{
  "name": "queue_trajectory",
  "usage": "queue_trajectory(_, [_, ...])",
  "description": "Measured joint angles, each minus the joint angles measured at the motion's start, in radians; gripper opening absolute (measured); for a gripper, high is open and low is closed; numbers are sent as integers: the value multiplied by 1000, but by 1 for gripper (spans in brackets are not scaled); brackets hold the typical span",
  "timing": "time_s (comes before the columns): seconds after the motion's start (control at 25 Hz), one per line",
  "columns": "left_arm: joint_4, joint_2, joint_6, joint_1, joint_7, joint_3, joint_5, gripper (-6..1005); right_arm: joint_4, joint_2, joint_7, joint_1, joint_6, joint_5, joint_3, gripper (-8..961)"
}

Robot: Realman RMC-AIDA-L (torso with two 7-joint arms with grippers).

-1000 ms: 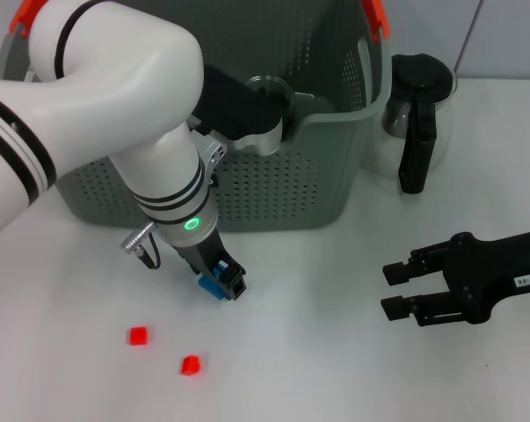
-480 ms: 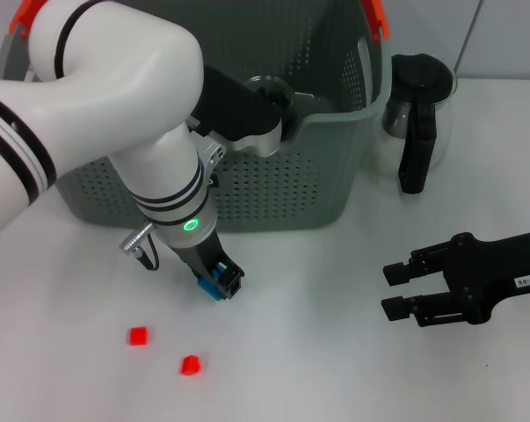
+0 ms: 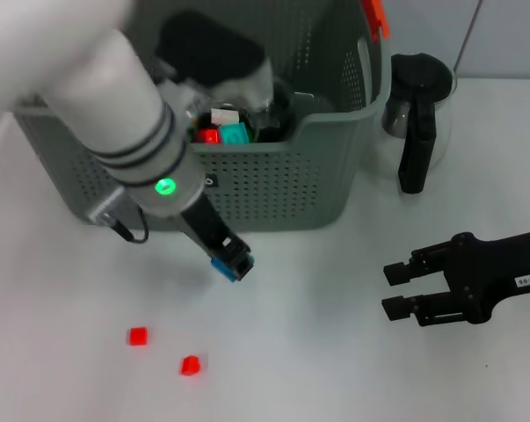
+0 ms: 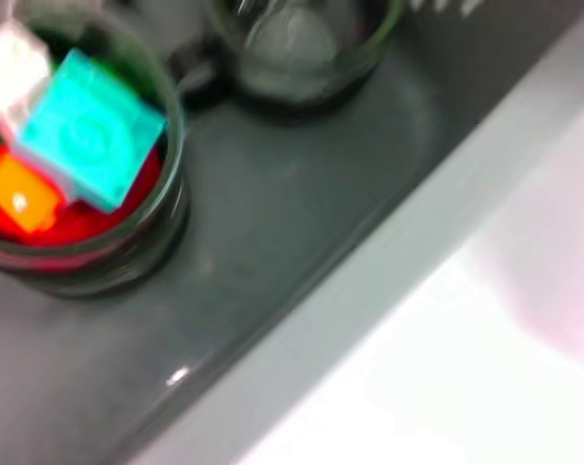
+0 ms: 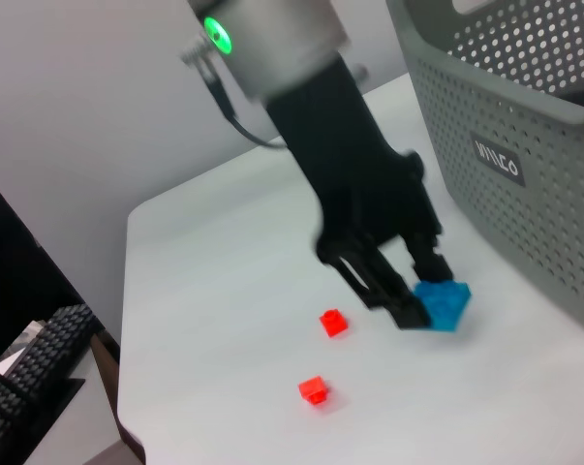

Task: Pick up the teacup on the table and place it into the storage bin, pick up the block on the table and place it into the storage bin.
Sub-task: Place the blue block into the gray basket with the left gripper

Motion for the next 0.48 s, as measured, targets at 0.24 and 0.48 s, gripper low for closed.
queue_trajectory(0.24, [189, 6, 192, 50, 205, -325, -215, 405, -3, 1, 5, 4, 0, 0, 0, 563])
queue_trajectory(0.48, [193, 41, 303, 36, 337, -604, -390, 405, -2, 3, 8, 10, 2, 0, 0, 563])
